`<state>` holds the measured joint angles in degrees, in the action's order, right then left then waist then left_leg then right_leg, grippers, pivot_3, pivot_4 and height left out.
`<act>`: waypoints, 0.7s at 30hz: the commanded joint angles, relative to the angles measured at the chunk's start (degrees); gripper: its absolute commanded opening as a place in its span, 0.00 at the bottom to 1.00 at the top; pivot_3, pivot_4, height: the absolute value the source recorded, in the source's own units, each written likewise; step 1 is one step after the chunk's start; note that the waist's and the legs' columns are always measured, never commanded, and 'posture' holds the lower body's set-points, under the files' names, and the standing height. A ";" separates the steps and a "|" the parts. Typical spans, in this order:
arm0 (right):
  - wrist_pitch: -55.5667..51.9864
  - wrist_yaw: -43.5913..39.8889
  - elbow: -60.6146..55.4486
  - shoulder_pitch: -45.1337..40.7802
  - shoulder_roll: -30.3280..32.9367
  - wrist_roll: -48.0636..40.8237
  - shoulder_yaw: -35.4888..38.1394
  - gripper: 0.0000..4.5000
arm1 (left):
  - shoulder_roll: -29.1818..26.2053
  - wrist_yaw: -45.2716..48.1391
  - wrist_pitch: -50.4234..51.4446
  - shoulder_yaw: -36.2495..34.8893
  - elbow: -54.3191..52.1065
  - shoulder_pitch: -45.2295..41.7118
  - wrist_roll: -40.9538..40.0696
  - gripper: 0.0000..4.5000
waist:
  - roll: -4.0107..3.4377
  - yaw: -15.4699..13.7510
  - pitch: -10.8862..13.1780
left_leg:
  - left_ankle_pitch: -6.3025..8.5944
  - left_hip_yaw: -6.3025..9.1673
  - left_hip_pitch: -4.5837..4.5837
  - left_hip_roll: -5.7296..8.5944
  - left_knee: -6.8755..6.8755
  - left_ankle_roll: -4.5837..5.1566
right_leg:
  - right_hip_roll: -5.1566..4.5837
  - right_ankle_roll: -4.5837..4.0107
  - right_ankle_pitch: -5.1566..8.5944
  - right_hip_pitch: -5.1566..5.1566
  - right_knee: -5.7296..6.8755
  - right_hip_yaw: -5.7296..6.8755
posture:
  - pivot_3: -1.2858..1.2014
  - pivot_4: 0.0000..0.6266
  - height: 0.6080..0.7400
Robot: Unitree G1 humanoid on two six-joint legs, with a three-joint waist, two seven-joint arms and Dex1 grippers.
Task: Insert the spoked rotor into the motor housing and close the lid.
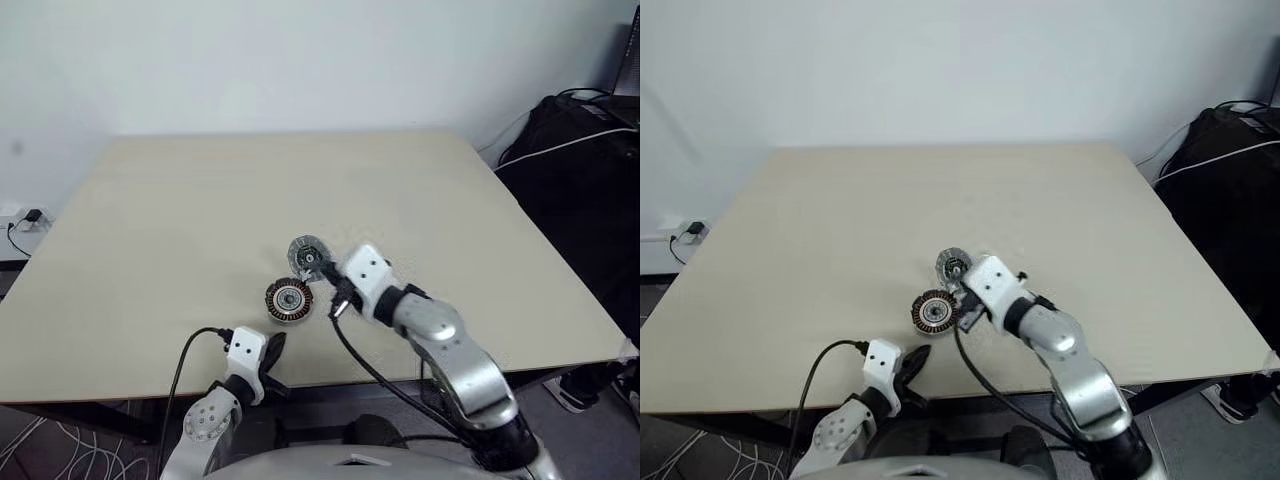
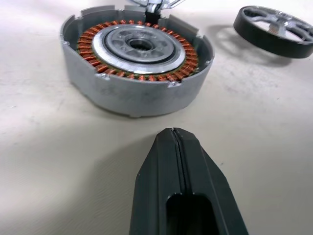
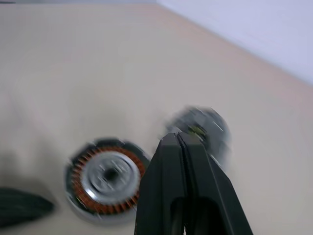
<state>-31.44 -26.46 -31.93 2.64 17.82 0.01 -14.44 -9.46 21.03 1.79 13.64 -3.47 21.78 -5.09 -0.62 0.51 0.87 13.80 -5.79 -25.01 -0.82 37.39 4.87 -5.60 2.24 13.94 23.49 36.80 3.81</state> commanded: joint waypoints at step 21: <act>-13.61 16.51 8.49 6.62 -16.16 -19.99 26.61 0.72 | -2.71 3.51 1.35 -2.94 -3.04 -3.48 -1.60 0.00 | -0.16 0.13 0.15 | 0.00 -0.02 0.08 -0.05 -0.05 -0.01 | -0.01 -0.01 -0.02 -0.02 0.03 -0.08 | 0.52 0.00 1.00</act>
<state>-45.07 -10.70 -22.92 10.43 1.75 -18.53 10.72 -12.01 24.72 3.86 10.90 -4.56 18.45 -6.79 -0.79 0.64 1.02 13.80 -5.81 -24.93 -0.87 37.34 4.86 -5.61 2.23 13.92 23.48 36.82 3.73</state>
